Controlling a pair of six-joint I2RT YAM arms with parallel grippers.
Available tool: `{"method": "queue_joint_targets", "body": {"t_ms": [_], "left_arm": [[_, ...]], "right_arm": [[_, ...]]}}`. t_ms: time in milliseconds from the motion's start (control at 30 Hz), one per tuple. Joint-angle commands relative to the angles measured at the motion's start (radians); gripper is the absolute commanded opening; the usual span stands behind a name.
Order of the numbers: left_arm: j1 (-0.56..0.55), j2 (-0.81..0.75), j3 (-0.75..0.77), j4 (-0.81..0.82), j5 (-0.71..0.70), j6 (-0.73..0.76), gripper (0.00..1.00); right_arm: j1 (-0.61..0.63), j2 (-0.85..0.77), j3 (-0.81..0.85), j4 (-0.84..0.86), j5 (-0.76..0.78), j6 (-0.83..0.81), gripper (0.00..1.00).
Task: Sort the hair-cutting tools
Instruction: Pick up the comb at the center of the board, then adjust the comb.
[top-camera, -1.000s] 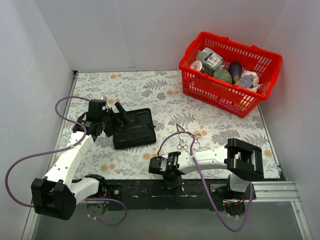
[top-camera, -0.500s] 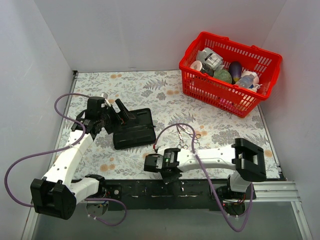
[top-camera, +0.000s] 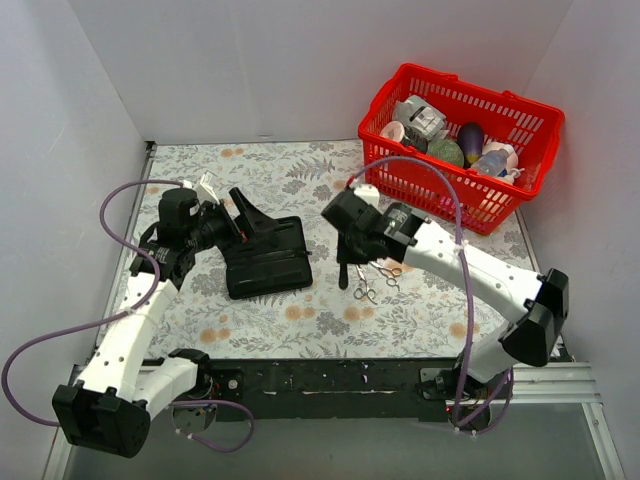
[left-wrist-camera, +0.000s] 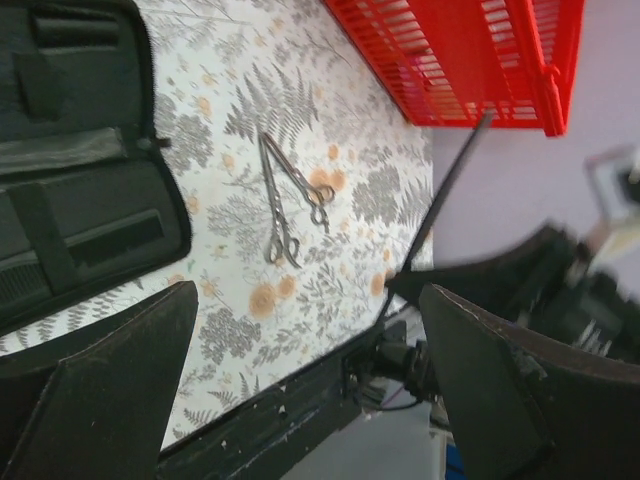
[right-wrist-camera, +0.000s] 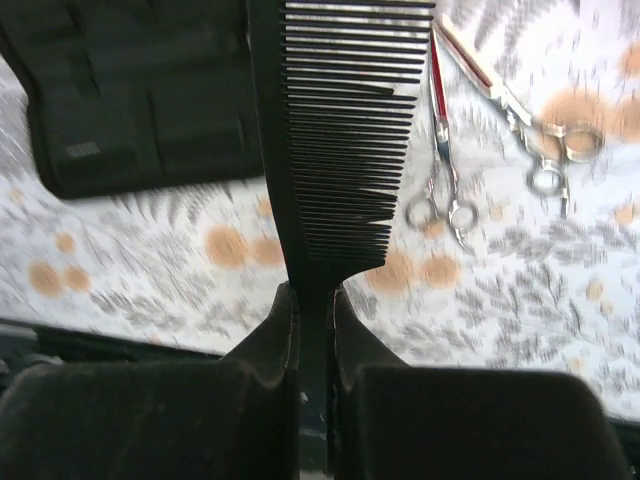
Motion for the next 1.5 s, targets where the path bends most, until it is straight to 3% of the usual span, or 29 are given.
{"method": "queue_joint_targets", "body": {"t_ms": [0, 133, 300, 533, 767, 1133, 1467], "left_arm": [[0.001, -0.073, -0.103, 0.206, 0.277, -0.04, 0.95], [0.001, -0.082, -0.175, 0.37, 0.457, -0.088, 0.94], [-0.004, -0.125, -0.24, 0.547, 0.512, -0.106, 0.89], [-0.007, -0.147, -0.292, 0.665, 0.377, -0.08, 0.89], [-0.054, -0.095, -0.357, 0.808, 0.29, -0.082, 0.87], [-0.23, 0.005, -0.289, 0.826, 0.078, -0.023, 0.78], [-0.241, -0.026, -0.265, 0.763, -0.078, 0.023, 0.62]], "right_arm": [[-0.116, 0.128, 0.241, 0.105, -0.042, -0.186, 0.01], [-0.206, 0.257, 0.487, 0.083, -0.131, -0.252, 0.01], [-0.283, 0.38, 0.671, 0.057, -0.279, -0.214, 0.01], [-0.311, 0.369, 0.642, 0.132, -0.471, -0.077, 0.01], [-0.305, 0.352, 0.687, 0.141, -0.496, -0.045, 0.01], [-0.257, 0.362, 0.665, 0.184, -0.511, -0.027, 0.01], [-0.25, 0.314, 0.592, 0.197, -0.478, -0.044, 0.01]]}}
